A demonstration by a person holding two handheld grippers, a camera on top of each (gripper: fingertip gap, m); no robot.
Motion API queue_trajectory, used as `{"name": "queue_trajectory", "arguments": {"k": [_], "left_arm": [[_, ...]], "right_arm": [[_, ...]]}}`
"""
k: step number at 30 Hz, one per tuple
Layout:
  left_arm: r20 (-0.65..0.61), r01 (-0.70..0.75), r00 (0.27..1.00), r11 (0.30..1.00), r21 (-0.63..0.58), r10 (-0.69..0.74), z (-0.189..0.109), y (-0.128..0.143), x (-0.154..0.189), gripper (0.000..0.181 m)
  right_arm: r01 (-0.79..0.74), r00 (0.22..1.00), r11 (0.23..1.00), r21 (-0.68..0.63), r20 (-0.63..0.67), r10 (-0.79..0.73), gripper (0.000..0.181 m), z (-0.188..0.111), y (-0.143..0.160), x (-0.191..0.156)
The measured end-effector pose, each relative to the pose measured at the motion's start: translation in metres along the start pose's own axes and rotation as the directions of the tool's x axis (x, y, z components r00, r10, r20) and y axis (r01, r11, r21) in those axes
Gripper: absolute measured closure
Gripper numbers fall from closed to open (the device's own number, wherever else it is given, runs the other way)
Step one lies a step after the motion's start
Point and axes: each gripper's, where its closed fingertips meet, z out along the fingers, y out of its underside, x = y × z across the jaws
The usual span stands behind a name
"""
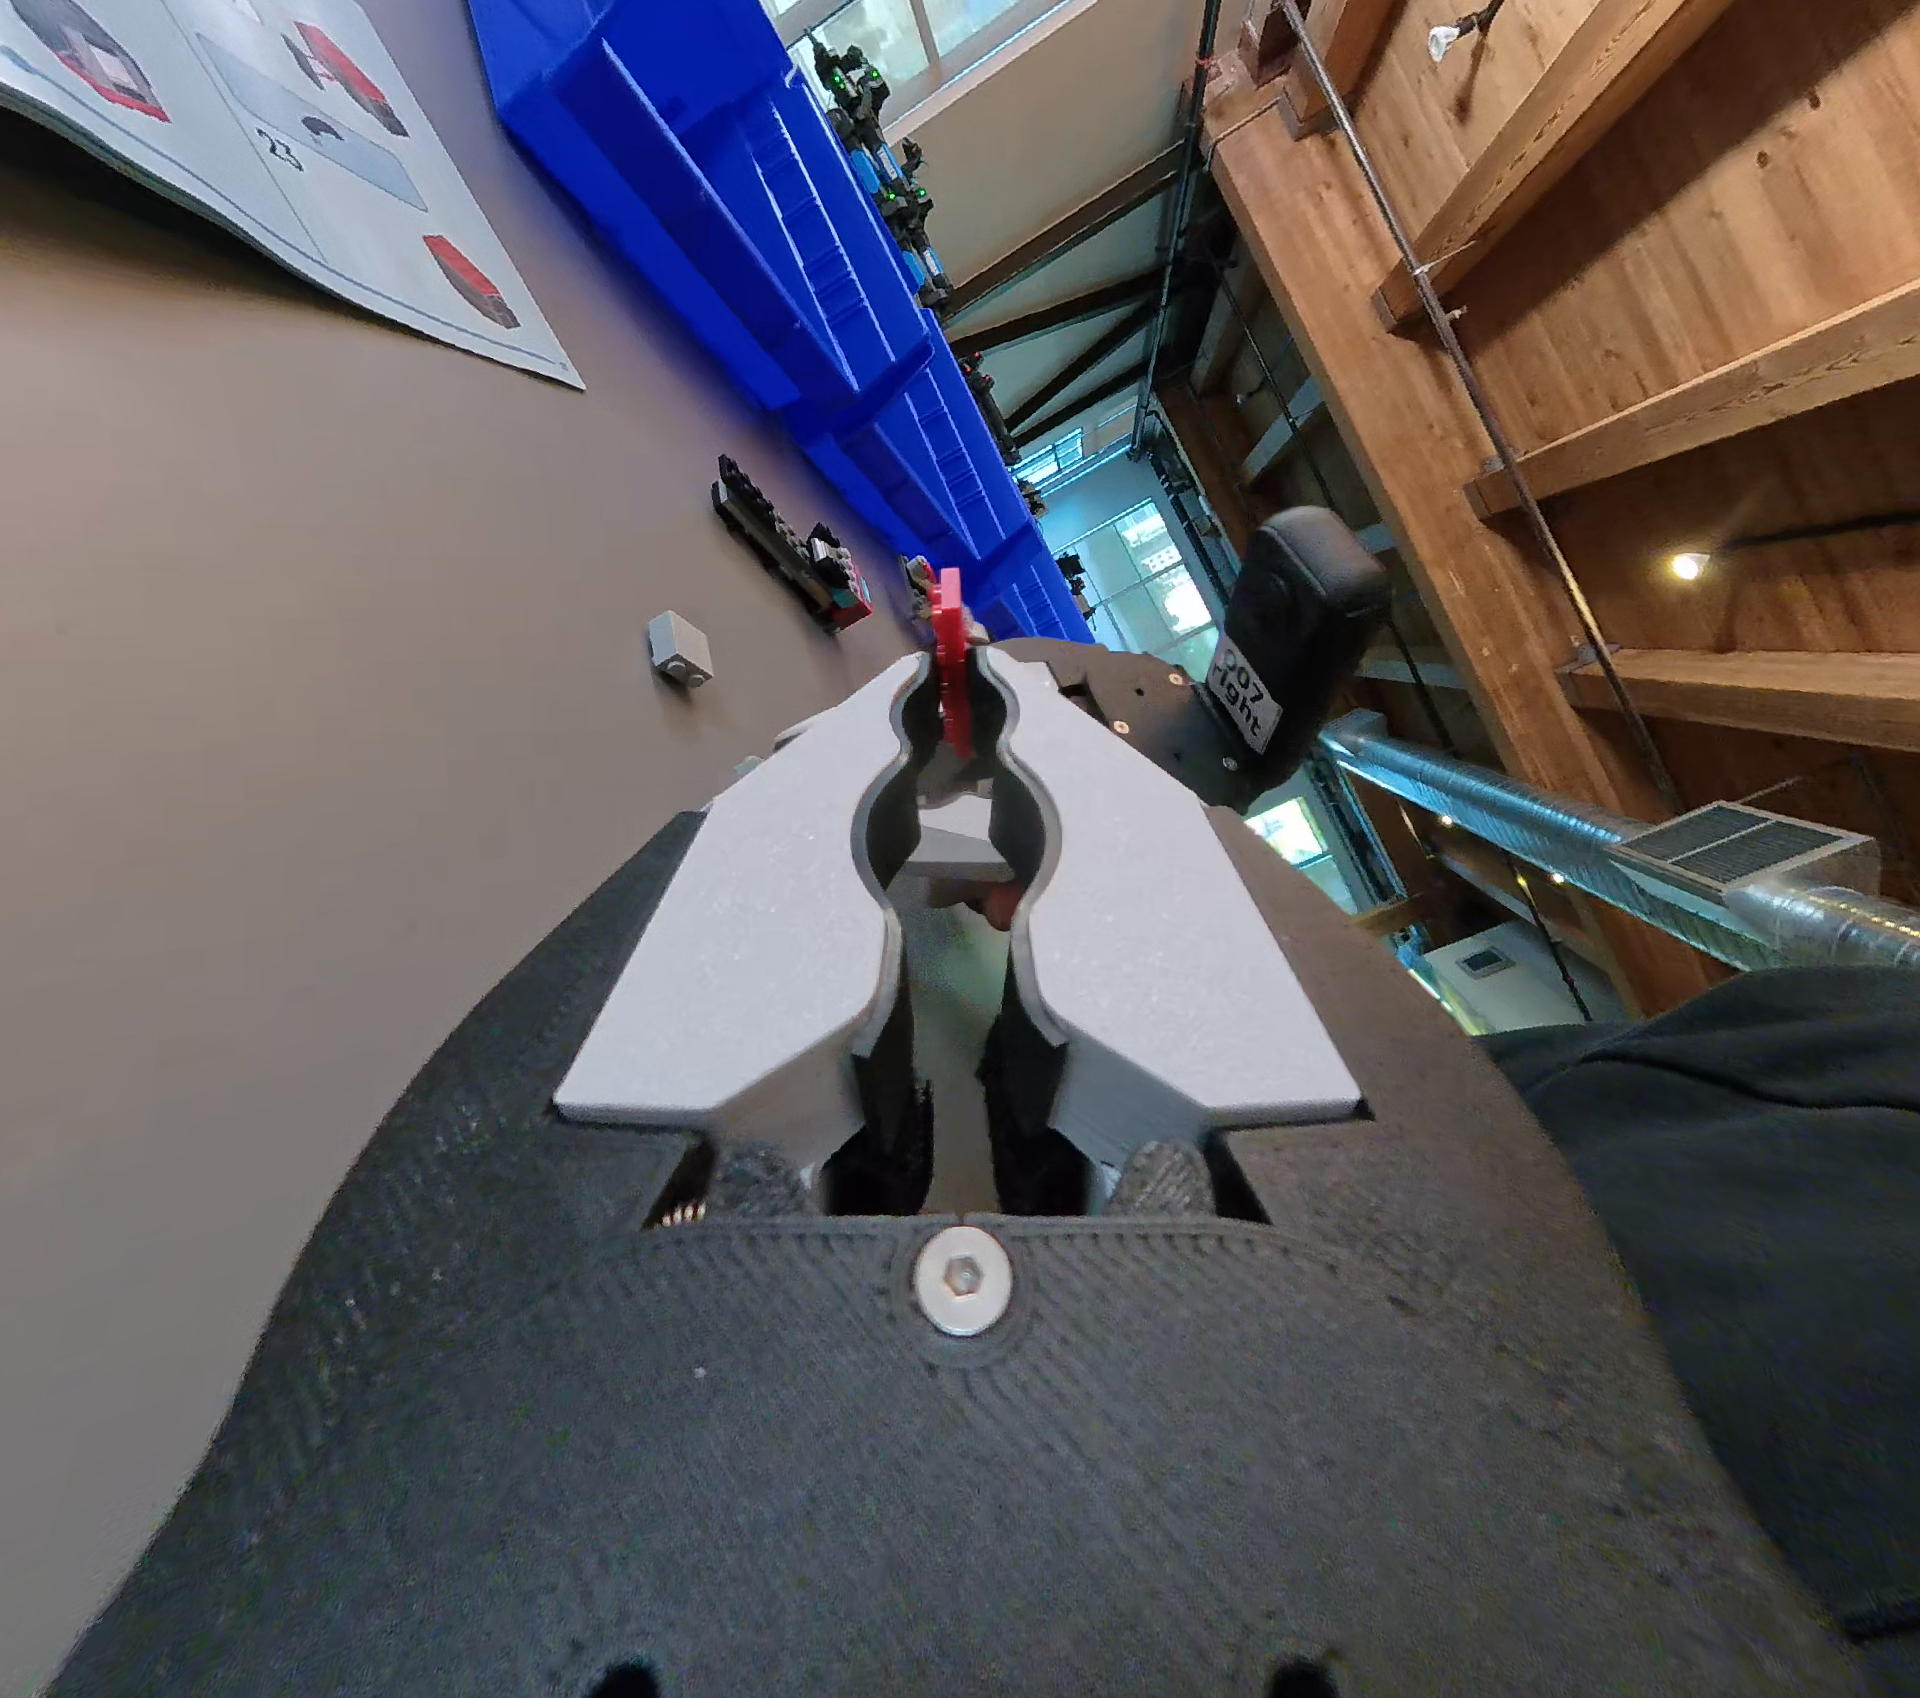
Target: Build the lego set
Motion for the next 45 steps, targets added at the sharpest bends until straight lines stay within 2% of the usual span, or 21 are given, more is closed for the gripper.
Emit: {"name": "queue_trajectory", "arguments": {"k": [1, 5, 9, 12, 24, 35, 45], "left_arm": [[-0.011, 0.017, 1.0, 1.0, 0.005, -0.017, 0.0, -0.001, 0.001, 0.177], [-0.079, 0.13, 0.989, 0.991, 0.019, -0.129, -0.001, -0.002, 0.004, 0.177], [-0.111, 0.202, 0.974, 0.978, 0.05, -0.196, 0.001, -0.006, 0.004, 0.177], [-0.087, 0.196, 0.978, 0.978, 0.065, -0.19, 0.002, -0.006, 0.001, 0.176], [-0.08, 0.199, 0.978, 0.977, 0.07, -0.193, 0.005, -0.004, 0.002, 0.177], [-0.129, 0.237, 0.965, 0.969, 0.069, -0.227, 0.005, -0.005, 0.007, 0.171], [-0.149, 0.266, 0.955, 0.962, 0.055, -0.256, 0.005, -0.004, 0.01, 0.173]], "right_arm": [[0.018, 1.0, 1.0, 0.025, -0.001, -0.018, 0.147, -0.003, -0.006, -0.001], [0.106, 0.994, 0.969, 0.222, 0.005, -0.11, 0.146, -0.015, -0.044, -0.017], [0.095, 0.995, 0.916, 0.389, -0.048, -0.083, 0.146, -0.018, -0.079, -0.031], [0.092, 0.994, 0.89, 0.448, -0.09, -0.057, 0.147, -0.017, -0.091, -0.036], [0.112, 0.978, 0.885, 0.452, -0.21, -0.016, 0.163, -0.008, -0.094, -0.033], [0.166, 0.951, 0.849, 0.502, -0.308, -0.004, 0.165, -0.017, -0.101, -0.029], [0.191, 0.941, 0.834, 0.517, -0.338, -0.007, 0.164, -0.02, -0.103, -0.028]]}}
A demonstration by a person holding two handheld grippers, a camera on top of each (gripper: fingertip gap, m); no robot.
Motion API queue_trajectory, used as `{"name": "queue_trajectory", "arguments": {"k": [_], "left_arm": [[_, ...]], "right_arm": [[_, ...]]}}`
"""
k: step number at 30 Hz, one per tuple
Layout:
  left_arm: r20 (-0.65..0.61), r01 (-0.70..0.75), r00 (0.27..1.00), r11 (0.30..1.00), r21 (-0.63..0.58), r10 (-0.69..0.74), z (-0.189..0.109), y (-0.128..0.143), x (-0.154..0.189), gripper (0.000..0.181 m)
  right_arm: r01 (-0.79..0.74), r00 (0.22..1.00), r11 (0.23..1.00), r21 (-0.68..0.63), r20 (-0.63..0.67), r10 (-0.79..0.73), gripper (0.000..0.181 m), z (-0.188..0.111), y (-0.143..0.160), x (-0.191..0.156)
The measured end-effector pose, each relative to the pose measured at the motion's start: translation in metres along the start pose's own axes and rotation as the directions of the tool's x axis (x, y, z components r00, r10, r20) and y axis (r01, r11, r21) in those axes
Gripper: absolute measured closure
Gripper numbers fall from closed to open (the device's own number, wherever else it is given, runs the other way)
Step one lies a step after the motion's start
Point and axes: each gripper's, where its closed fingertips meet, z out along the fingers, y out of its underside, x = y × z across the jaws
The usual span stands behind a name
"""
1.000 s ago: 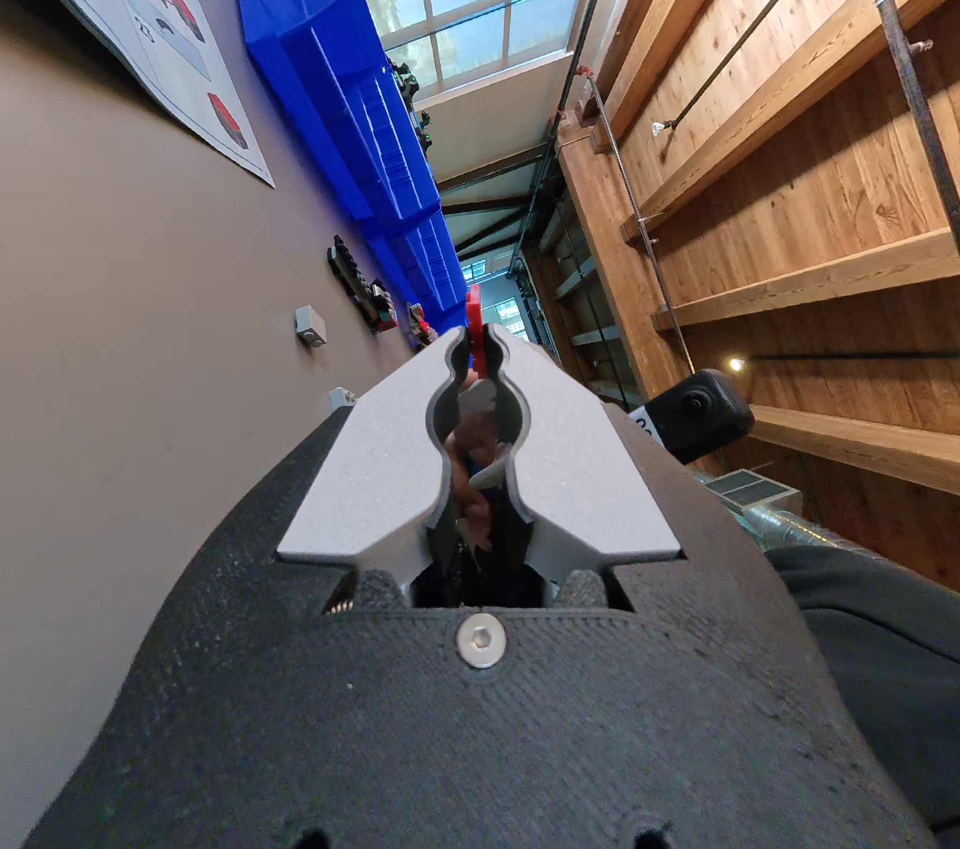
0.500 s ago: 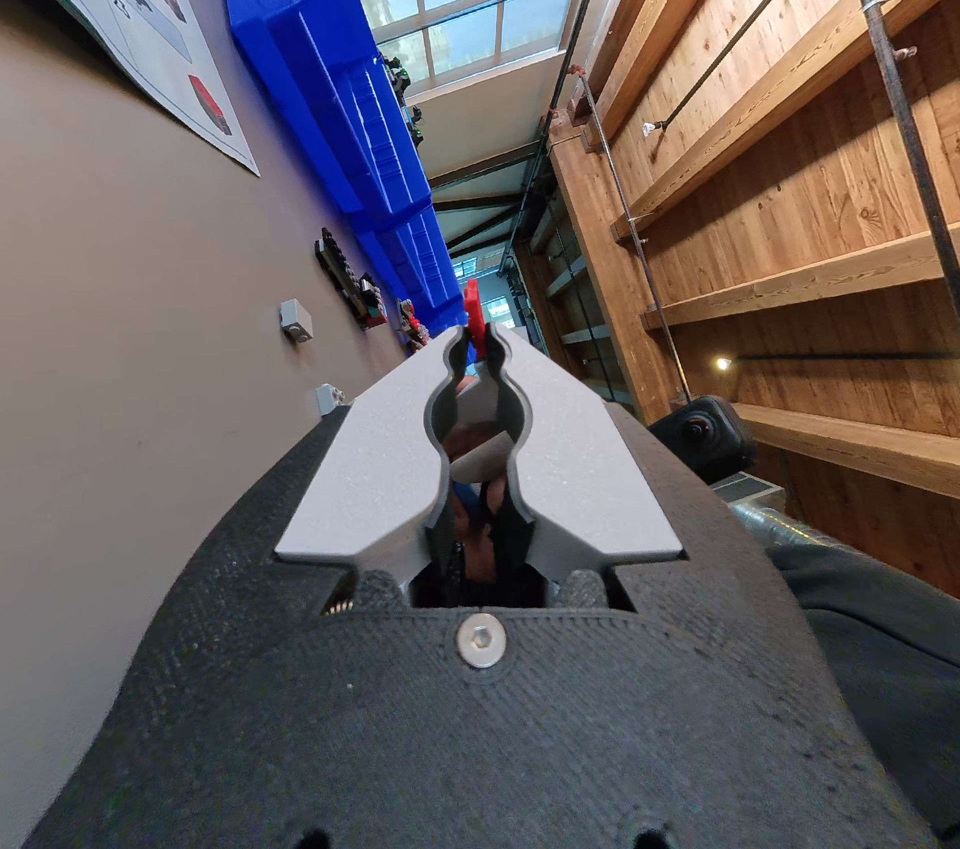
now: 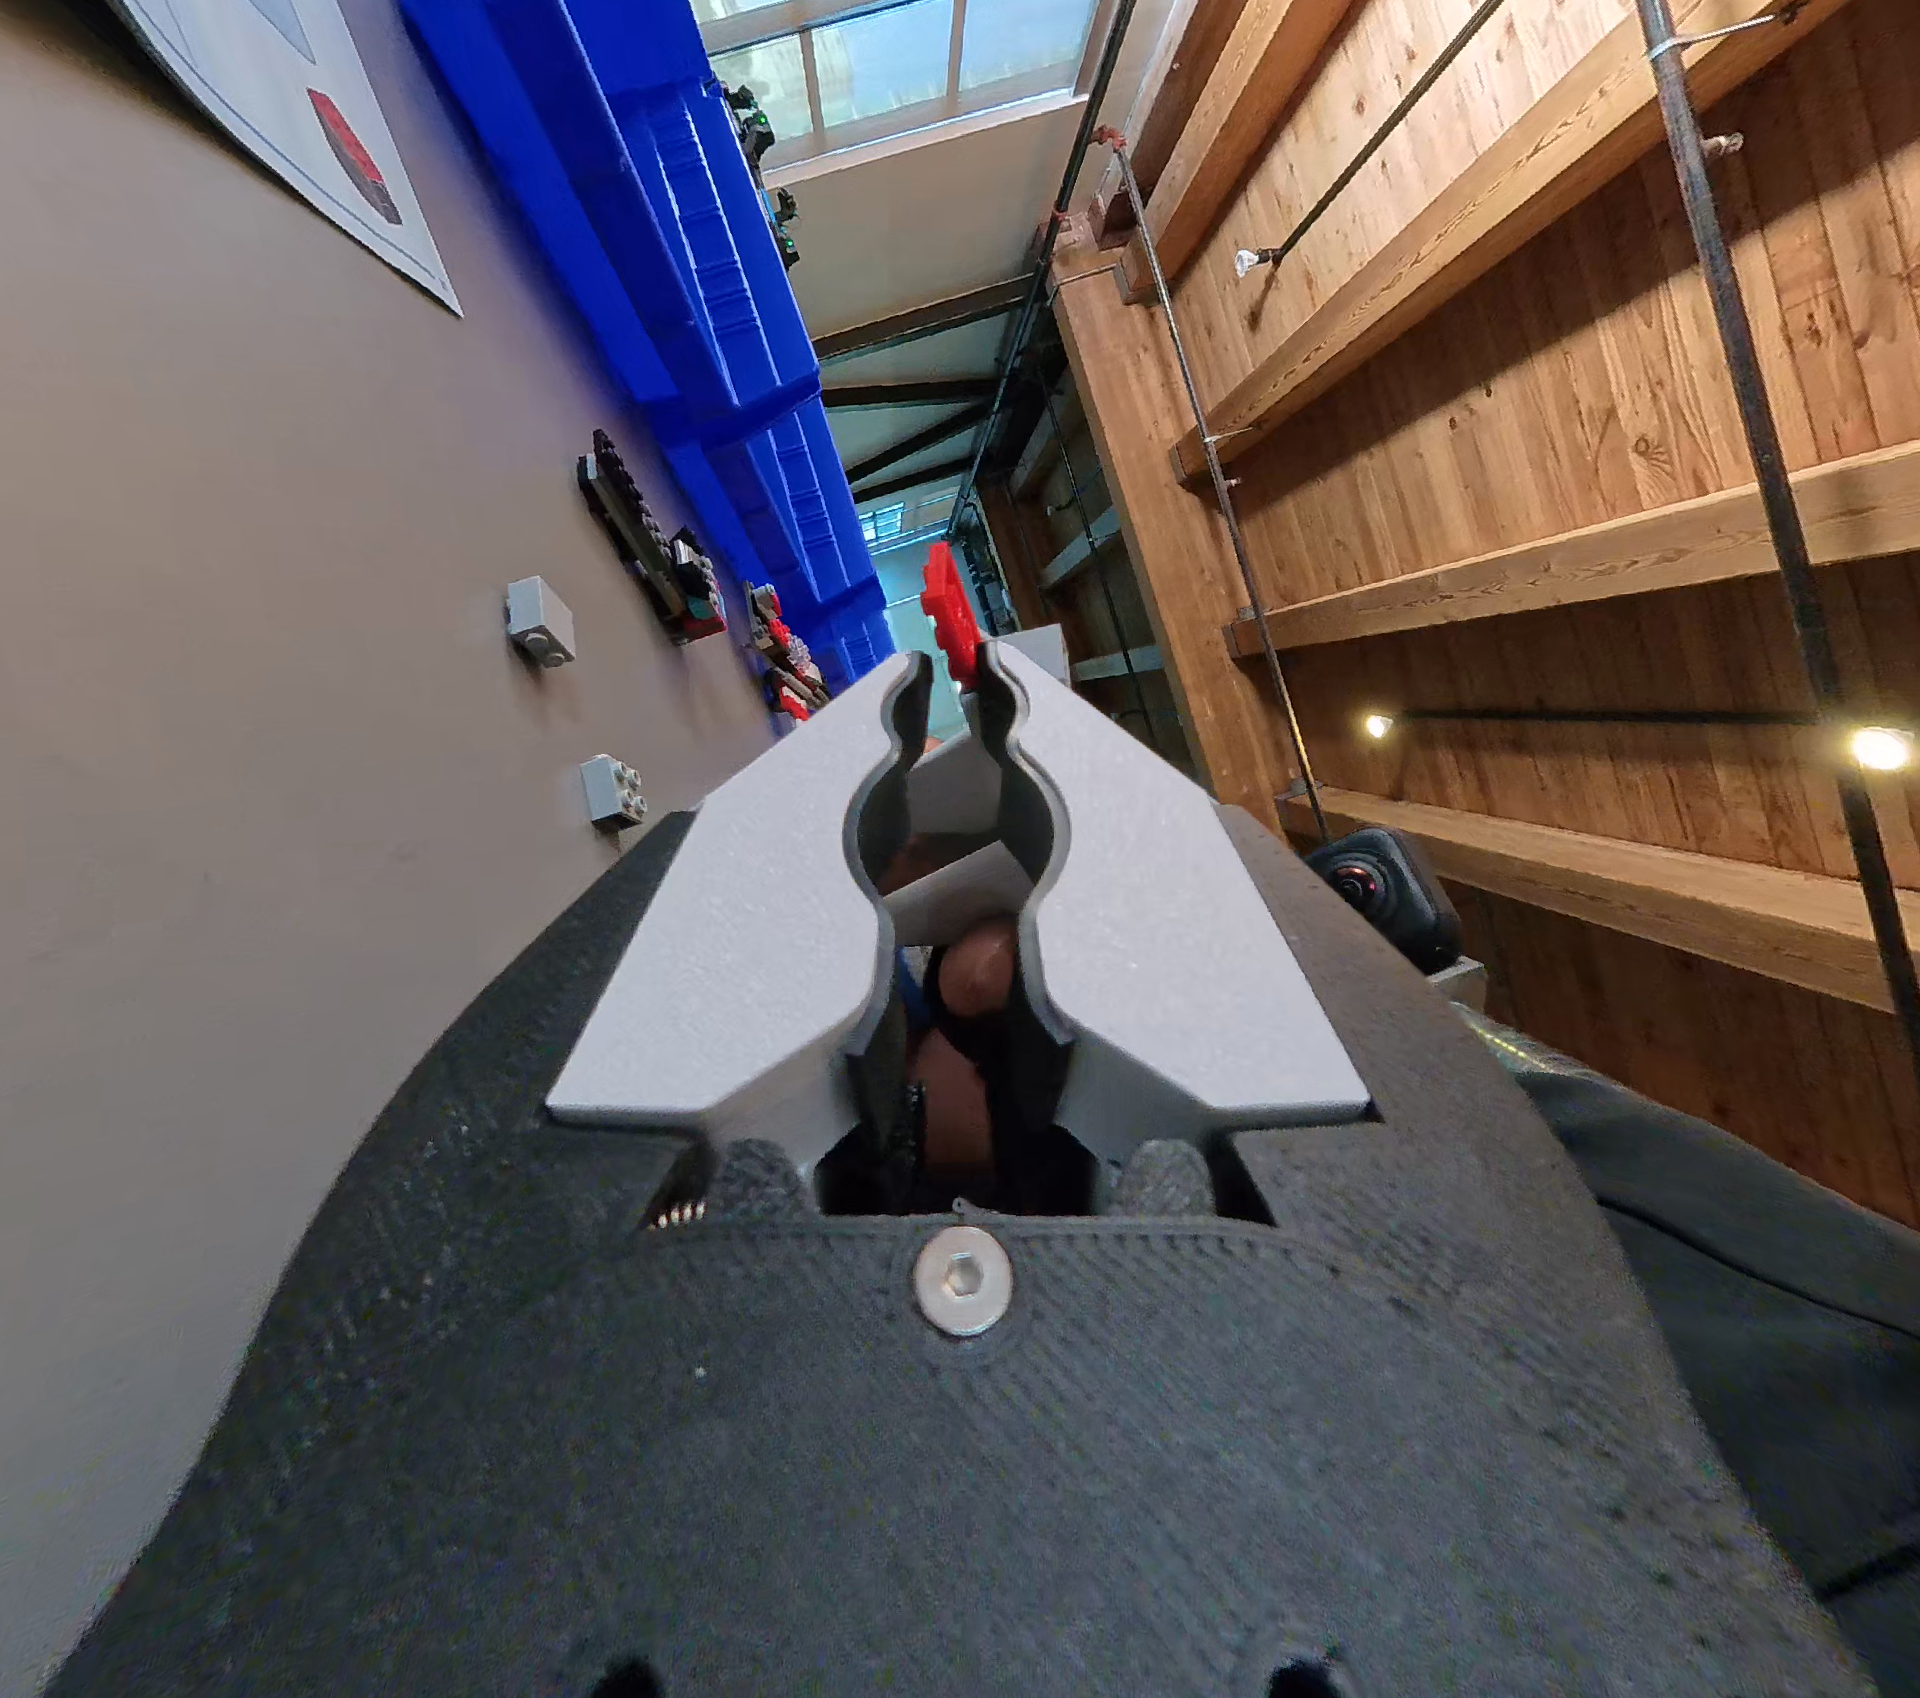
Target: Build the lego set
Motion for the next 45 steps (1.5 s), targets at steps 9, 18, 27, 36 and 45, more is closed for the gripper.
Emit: {"name": "queue_trajectory", "arguments": {"k": [9, 18, 27, 36, 45], "left_arm": [[-0.027, 0.046, 0.999, 0.999, 0.002, -0.046, 0.001, 0.001, 0.003, 0.172], [-0.042, 0.056, 0.998, 0.998, 0.006, -0.056, 0.001, 0.002, 0.006, 0.176], [0.008, 0.007, 1.0, 1.0, 0.022, -0.008, -0.002, -0.002, -0.001, 0.177], [0.156, -0.081, 0.984, 0.997, -0.006, 0.081, -0.011, -0.005, -0.021, 0.176], [0.175, -0.101, 0.979, 0.994, -0.045, 0.107, -0.008, 0.001, -0.023, 0.176]], "right_arm": [[0.017, 0.999, 0.999, 0.038, -0.029, -0.016, 0.164, -0.002, -0.003, 0.001], [0.033, 0.998, 0.998, 0.056, -0.052, -0.03, 0.164, -0.004, -0.003, 0.001], [0.031, 0.999, 0.999, 0.027, -0.023, -0.03, 0.152, -0.005, 0.003, 0.002], [0.03, 0.997, 0.958, -0.287, 0.071, -0.01, 0.155, -0.035, 0.069, 0.031], [0.175, 0.959, 0.877, -0.448, 0.277, -0.05, 0.158, -0.039, 0.101, 0.026]]}}
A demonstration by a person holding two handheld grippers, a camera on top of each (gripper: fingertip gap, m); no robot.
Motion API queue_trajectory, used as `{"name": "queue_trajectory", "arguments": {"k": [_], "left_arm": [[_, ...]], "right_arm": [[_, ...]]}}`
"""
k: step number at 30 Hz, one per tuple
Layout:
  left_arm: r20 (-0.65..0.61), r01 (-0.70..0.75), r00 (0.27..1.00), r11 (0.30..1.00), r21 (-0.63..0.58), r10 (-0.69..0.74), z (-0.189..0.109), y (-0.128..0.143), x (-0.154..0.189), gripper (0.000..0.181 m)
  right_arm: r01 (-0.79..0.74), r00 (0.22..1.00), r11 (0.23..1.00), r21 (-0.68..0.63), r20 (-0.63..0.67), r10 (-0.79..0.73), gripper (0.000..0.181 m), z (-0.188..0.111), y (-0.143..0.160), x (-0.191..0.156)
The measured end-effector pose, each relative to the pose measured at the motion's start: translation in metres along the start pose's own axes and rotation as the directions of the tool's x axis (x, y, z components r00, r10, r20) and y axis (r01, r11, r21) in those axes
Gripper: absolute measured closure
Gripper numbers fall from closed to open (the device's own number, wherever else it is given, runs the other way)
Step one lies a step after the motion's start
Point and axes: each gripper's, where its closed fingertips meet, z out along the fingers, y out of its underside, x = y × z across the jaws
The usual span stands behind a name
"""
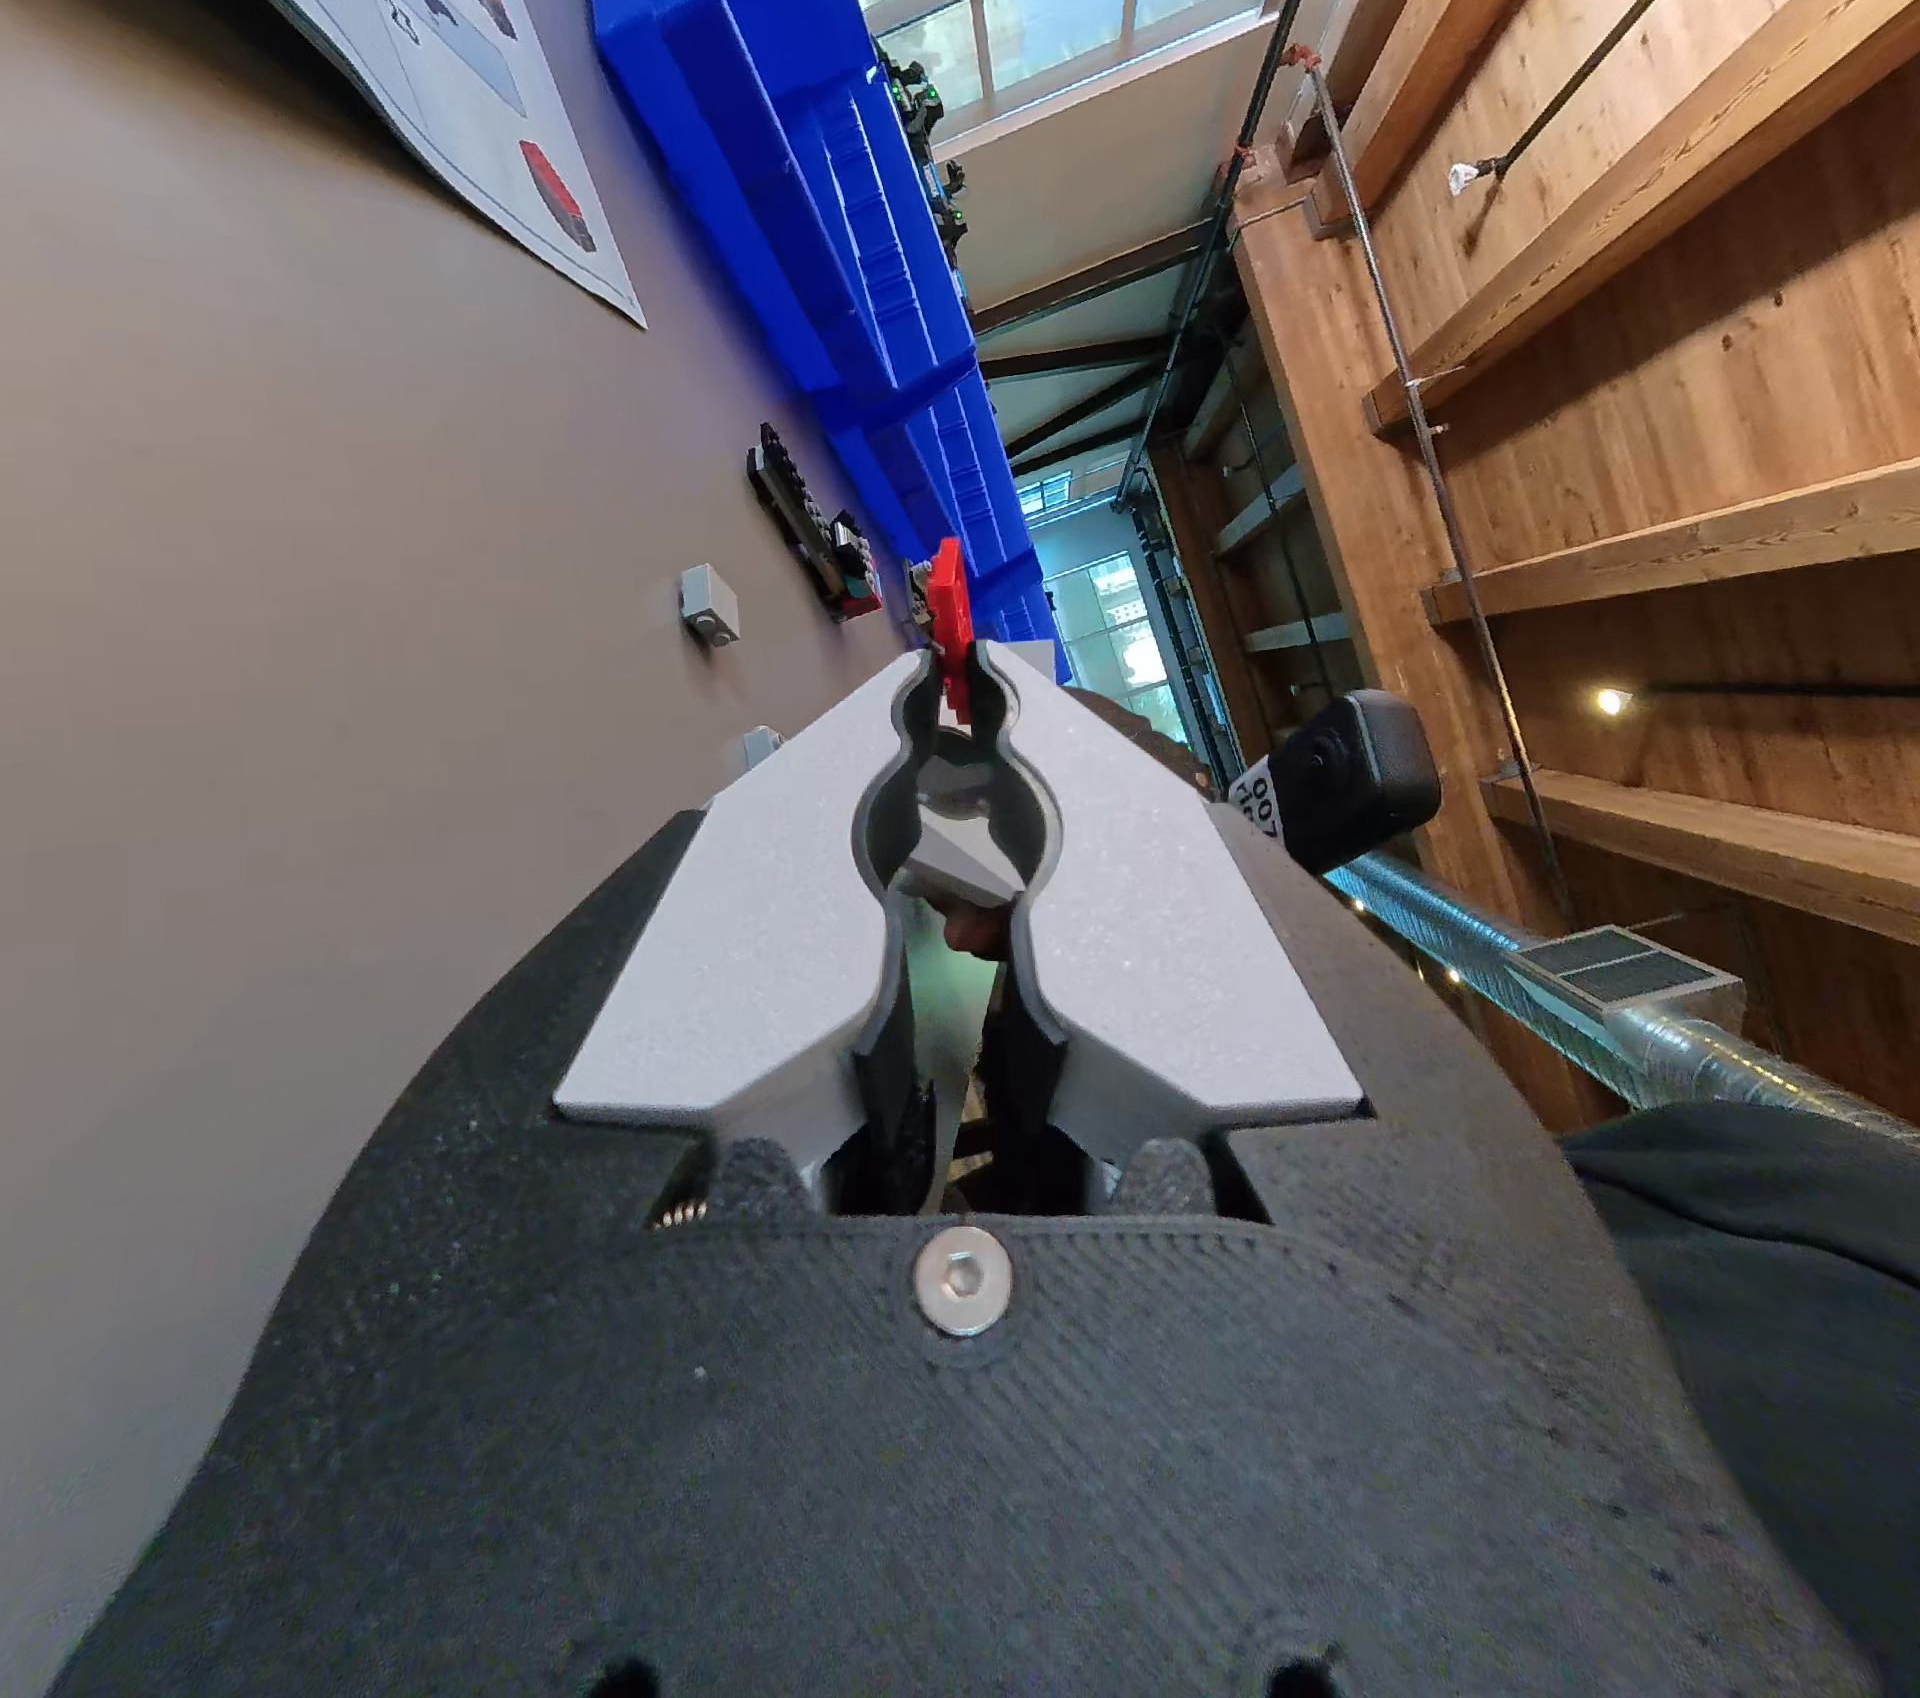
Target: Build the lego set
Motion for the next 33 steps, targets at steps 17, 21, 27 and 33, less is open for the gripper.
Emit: {"name": "queue_trajectory", "arguments": {"k": [17, 21, 27, 33], "left_arm": [[0.006, -0.009, 1.0, 1.0, -0.021, 0.009, 0.001, 0.003, -0.001, 0.177], [0.003, -0.017, 1.0, 1.0, -0.022, 0.017, 0.001, 0.002, 0.0, 0.177], [-0.003, -0.031, 1.0, 0.999, -0.021, 0.031, 0.001, 0.002, 0.002, 0.176], [-0.001, -0.046, 0.999, 0.998, -0.035, 0.046, 0.002, 0.004, 0.002, 0.176]], "right_arm": [[-0.19, 0.977, 0.981, -0.036, 0.089, 0.192, 0.172, 0.007, -0.006, 0.007], [-0.41, 0.896, 0.911, 0.043, 0.209, 0.393, 0.179, -0.001, -0.026, 0.009], [-0.527, 0.83, 0.845, 0.09, 0.27, 0.489, 0.179, -0.004, -0.042, 0.016], [-0.537, 0.824, 0.824, 0.179, 0.318, 0.468, 0.179, -0.016, -0.071, 0.013]]}}
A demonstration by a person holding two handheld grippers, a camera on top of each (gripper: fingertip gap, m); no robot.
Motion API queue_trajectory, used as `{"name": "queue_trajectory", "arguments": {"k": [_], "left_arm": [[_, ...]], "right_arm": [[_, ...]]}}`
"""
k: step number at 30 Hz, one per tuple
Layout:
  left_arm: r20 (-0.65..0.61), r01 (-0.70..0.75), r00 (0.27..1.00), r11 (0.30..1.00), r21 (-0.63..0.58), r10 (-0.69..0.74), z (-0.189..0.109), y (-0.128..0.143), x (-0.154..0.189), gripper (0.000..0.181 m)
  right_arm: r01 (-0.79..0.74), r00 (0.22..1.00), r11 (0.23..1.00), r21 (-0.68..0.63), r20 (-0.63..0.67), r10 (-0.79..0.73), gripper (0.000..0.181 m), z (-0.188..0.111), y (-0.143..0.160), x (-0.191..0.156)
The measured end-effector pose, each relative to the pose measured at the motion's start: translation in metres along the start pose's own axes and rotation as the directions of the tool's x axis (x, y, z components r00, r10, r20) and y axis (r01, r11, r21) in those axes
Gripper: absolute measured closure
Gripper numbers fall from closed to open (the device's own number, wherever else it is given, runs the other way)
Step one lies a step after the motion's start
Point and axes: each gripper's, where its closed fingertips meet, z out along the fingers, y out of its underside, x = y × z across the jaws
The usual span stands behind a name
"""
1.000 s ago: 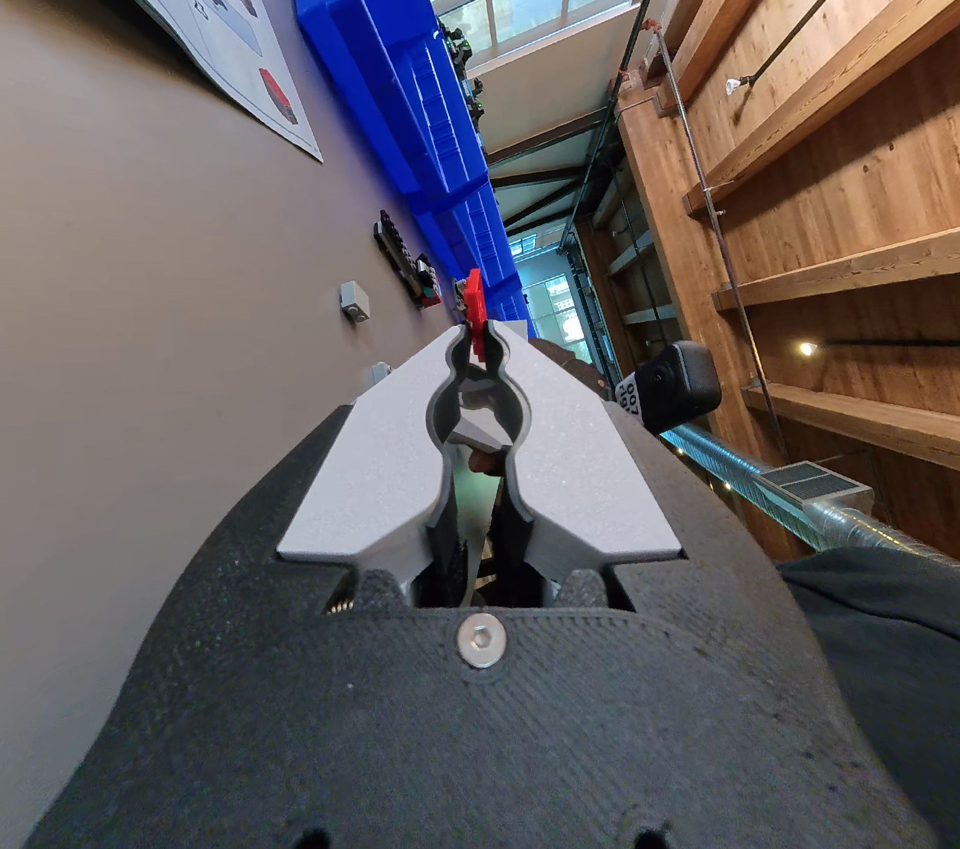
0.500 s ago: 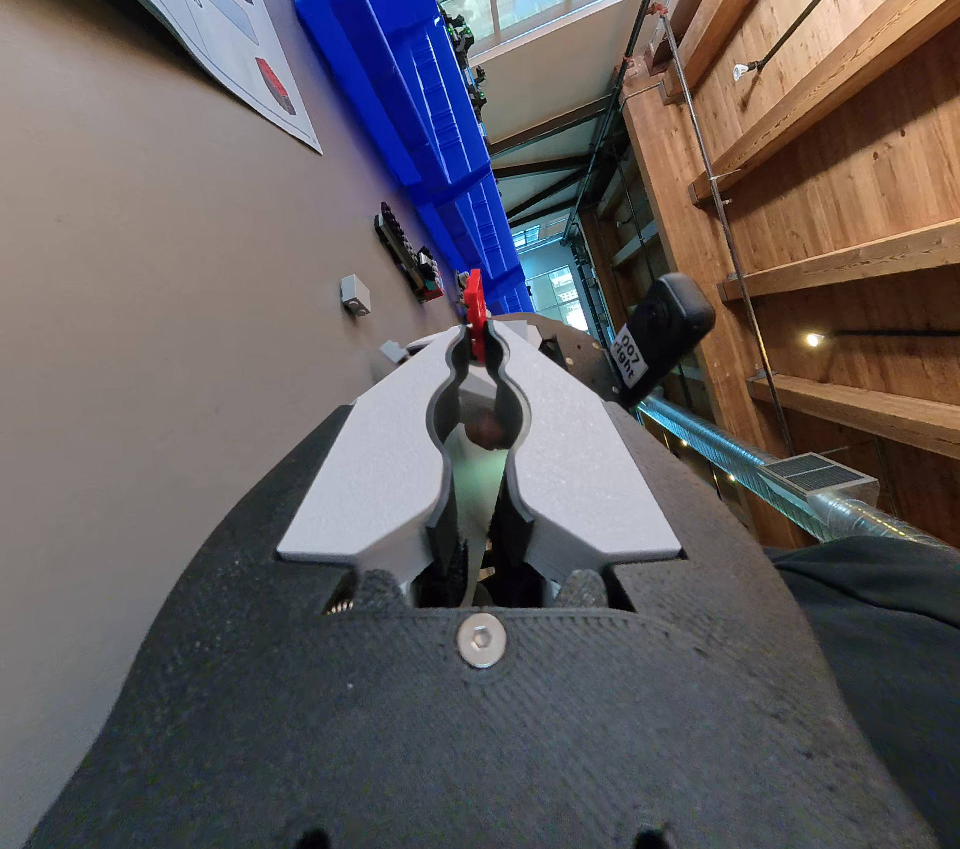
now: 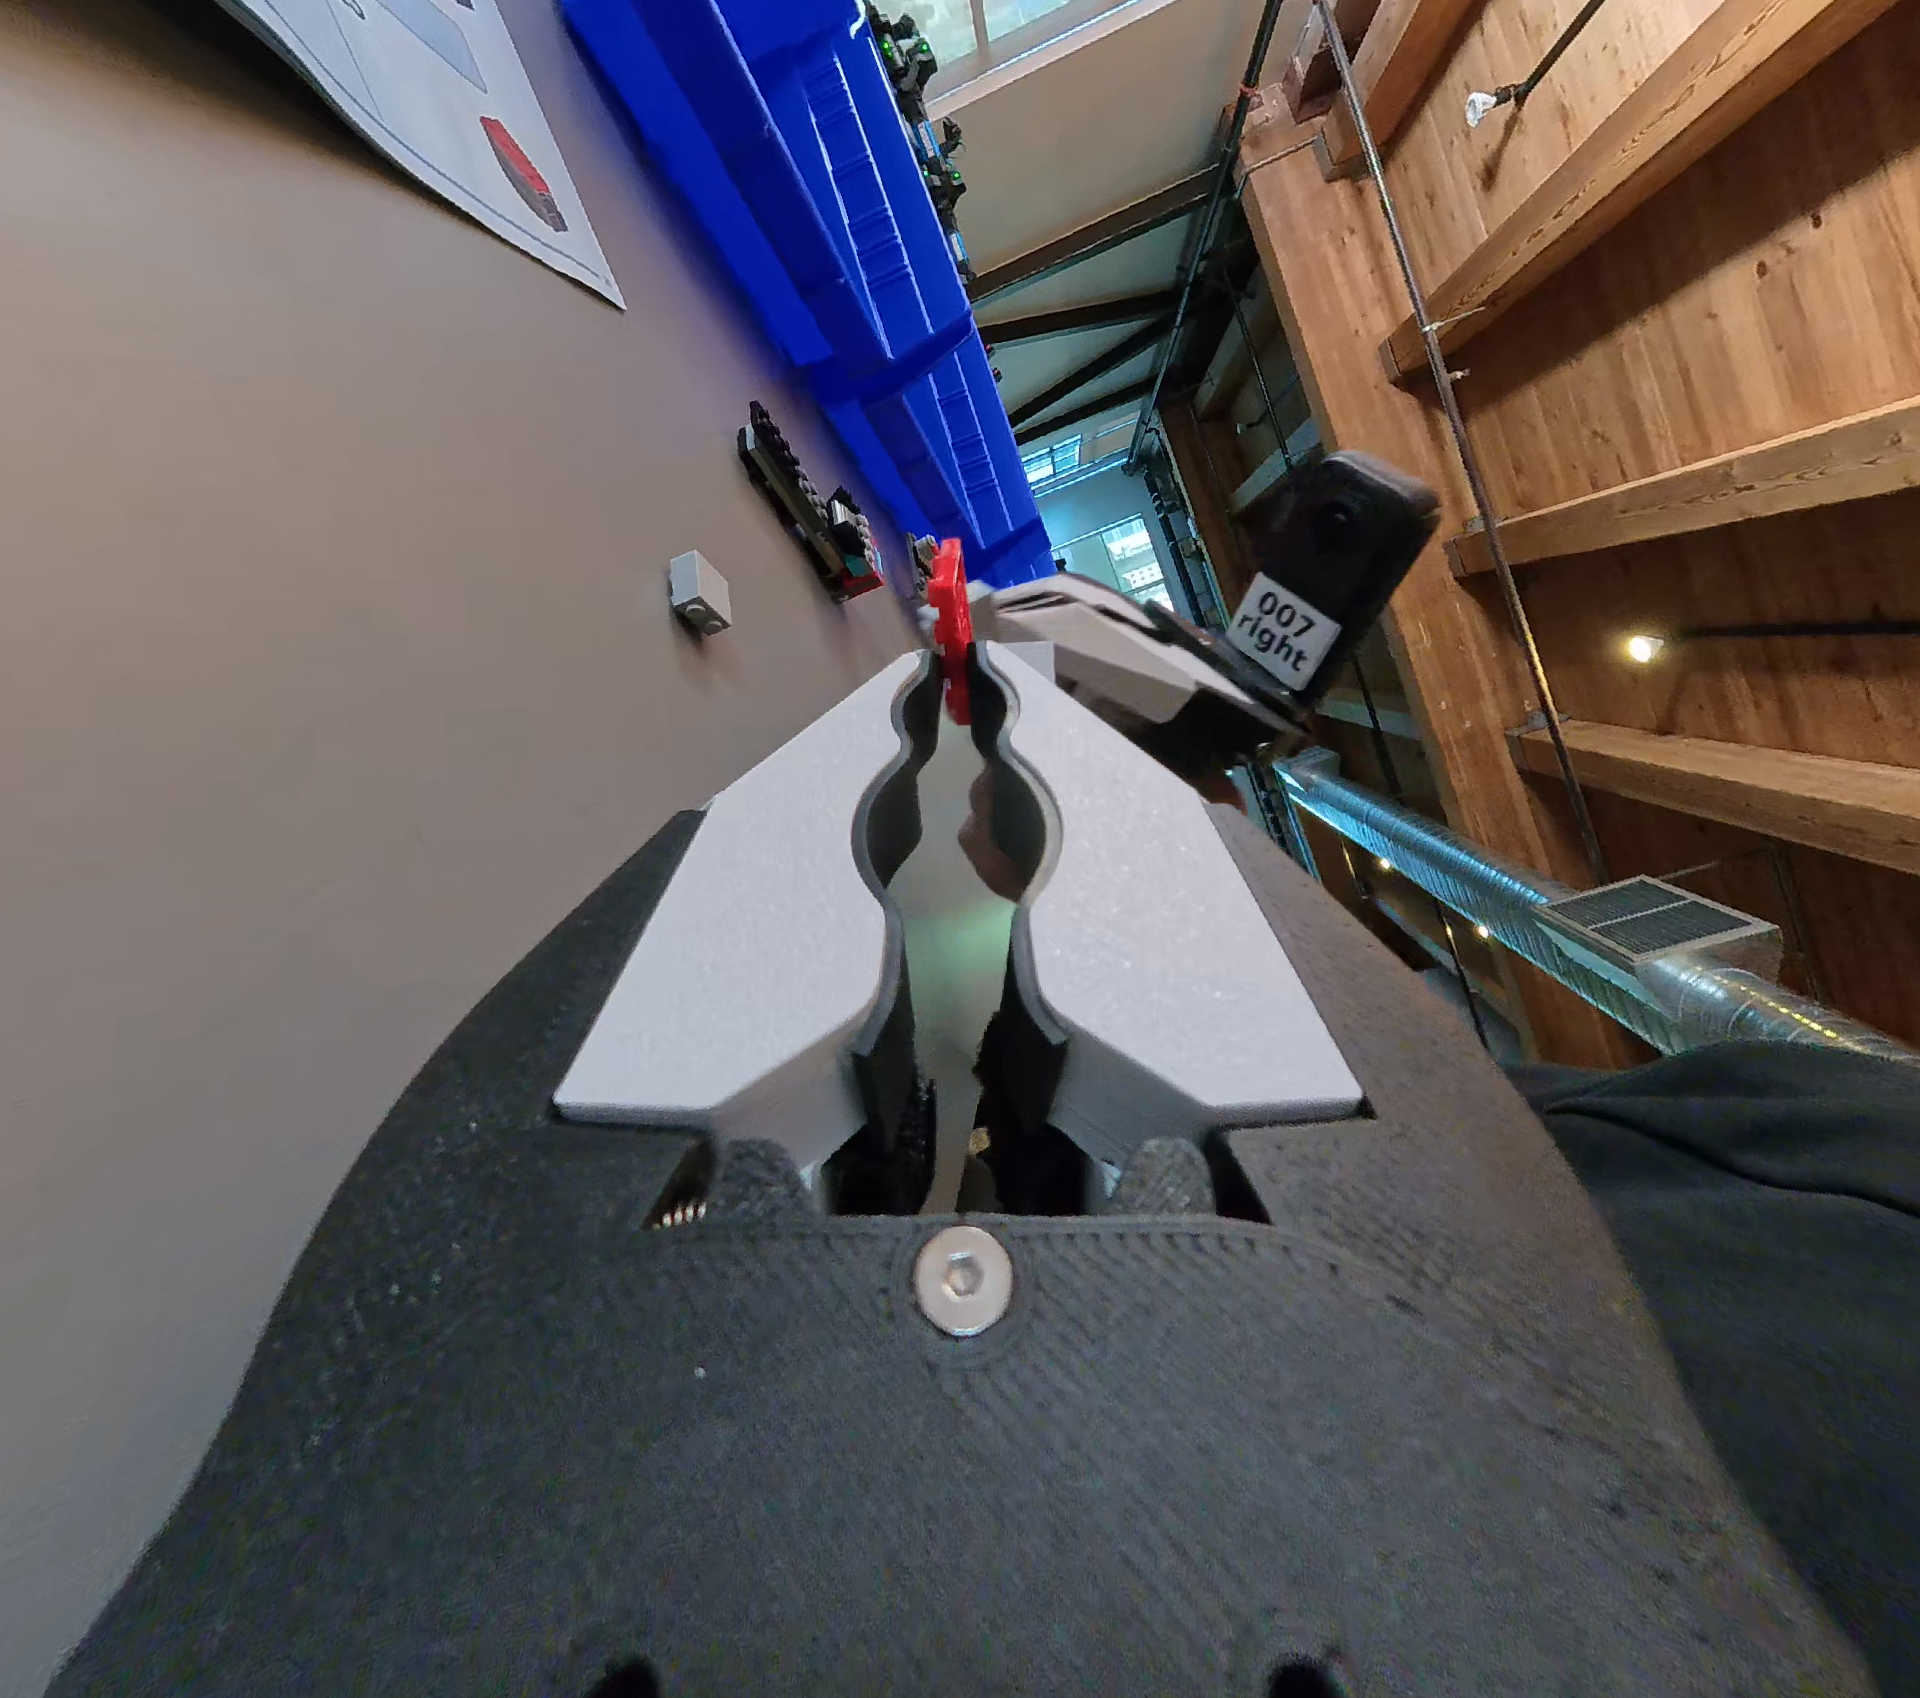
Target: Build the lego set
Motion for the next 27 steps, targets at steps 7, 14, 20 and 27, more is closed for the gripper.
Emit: {"name": "queue_trajectory", "arguments": {"k": [7, 14, 20, 27], "left_arm": [[-0.017, -0.07, 0.997, 0.998, 0.004, 0.07, 0.002, 0.0, 0.007, 0.176], [-0.034, -0.089, 0.995, 0.996, 0.014, 0.09, 0.001, -0.001, 0.012, 0.176], [-0.035, -0.095, 0.995, 0.995, 0.019, 0.095, 0.002, -0.002, 0.012, 0.176], [-0.03, -0.104, 0.994, 0.994, 0.021, 0.104, 0.002, -0.002, 0.012, 0.176]], "right_arm": [[0.073, 0.997, 0.996, 0.06, 0.013, -0.074, 0.179, 0.004, -0.031, -0.032], [0.098, 0.995, 0.995, 0.026, -0.035, -0.097, 0.179, 0.012, -0.023, -0.029], [0.158, 0.984, 0.987, -0.004, -0.081, -0.158, 0.179, 0.013, -0.021, -0.028], [0.24, 0.962, 0.97, -0.04, -0.128, -0.243, 0.179, 0.012, -0.021, -0.027]]}}
